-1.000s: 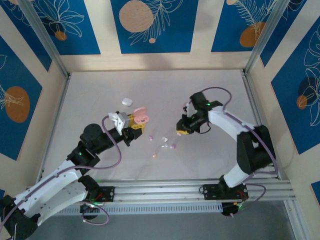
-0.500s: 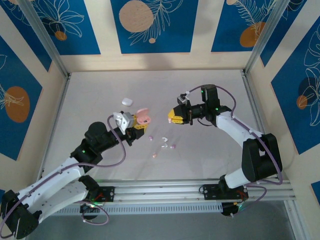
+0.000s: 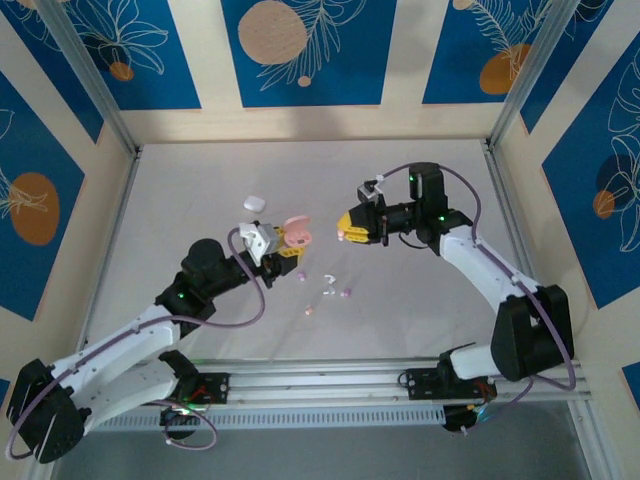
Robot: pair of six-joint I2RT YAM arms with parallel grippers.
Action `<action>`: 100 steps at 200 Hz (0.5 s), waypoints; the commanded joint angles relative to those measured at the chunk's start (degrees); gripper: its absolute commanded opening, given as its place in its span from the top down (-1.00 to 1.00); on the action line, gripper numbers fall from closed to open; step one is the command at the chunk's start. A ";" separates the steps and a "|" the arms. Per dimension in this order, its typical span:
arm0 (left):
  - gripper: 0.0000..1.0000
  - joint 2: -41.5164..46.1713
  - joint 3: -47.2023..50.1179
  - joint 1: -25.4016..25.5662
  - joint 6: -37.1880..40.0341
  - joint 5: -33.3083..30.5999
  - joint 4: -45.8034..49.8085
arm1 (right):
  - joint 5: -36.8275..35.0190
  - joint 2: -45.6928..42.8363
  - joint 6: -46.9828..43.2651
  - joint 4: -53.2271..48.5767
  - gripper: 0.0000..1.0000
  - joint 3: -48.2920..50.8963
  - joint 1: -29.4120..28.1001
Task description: Insert the wireless bluetooth earbuds into the charging case
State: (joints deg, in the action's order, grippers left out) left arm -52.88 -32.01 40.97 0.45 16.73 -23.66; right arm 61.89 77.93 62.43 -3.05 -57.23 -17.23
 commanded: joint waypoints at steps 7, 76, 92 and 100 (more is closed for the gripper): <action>0.36 -3.64 0.47 0.18 1.48 1.95 -9.20 | -6.29 -5.61 -6.19 -9.22 0.57 -4.69 -1.00; 0.36 -11.77 0.61 0.38 -0.24 0.98 -18.95 | -10.85 -8.55 -11.88 -16.53 0.57 -9.00 -2.80; 0.36 -12.76 0.68 0.60 -0.36 1.07 -20.20 | -11.58 -8.79 -12.26 -17.18 0.57 -9.69 -3.24; 0.37 -13.11 0.77 0.66 -0.26 0.95 -20.68 | -12.00 -8.85 -12.48 -17.42 0.57 -10.03 -3.55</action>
State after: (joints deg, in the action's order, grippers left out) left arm -65.14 -31.83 41.06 0.43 17.12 -38.22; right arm 51.68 69.58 52.51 -16.53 -64.75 -19.90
